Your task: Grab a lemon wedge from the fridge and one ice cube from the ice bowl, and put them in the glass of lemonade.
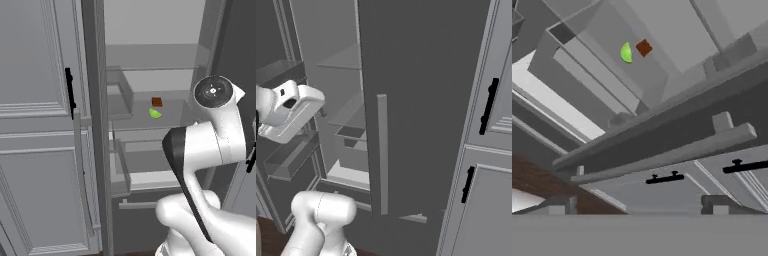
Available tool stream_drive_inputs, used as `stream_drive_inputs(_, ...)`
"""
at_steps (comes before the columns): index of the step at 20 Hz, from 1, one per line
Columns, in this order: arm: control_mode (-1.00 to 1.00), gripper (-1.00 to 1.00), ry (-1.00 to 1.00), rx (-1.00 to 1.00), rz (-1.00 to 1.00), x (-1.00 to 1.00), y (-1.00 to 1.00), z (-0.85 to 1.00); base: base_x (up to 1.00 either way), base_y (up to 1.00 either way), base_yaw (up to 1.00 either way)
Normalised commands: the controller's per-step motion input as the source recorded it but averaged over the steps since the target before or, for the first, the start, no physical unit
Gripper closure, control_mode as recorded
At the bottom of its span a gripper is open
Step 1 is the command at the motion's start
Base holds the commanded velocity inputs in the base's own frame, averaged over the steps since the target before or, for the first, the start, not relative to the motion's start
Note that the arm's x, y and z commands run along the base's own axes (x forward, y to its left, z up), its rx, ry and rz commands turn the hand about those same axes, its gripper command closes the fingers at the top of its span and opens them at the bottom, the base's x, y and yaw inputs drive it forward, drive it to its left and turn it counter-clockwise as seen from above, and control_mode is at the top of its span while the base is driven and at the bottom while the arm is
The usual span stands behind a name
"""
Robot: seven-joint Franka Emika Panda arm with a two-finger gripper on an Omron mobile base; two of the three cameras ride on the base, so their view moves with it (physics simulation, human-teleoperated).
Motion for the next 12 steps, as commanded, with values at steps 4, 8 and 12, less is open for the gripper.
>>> stream_drive_inputs(4, -1.00, -1.00, 0.46, -0.20, 0.33, 1.00, 0.00, -0.06, 0.00, 0.00, 0.00)
stream_drive_inputs(8, -1.00, -1.00, 0.08, -0.28, 0.12, 0.79, 0.00, -0.63, 0.00, 0.00, 0.00)
stream_drive_inputs(12, -1.00, -1.00, -0.24, -0.26, 0.00, 0.30, 0.00, -0.98, 0.00, 0.00, 0.00)
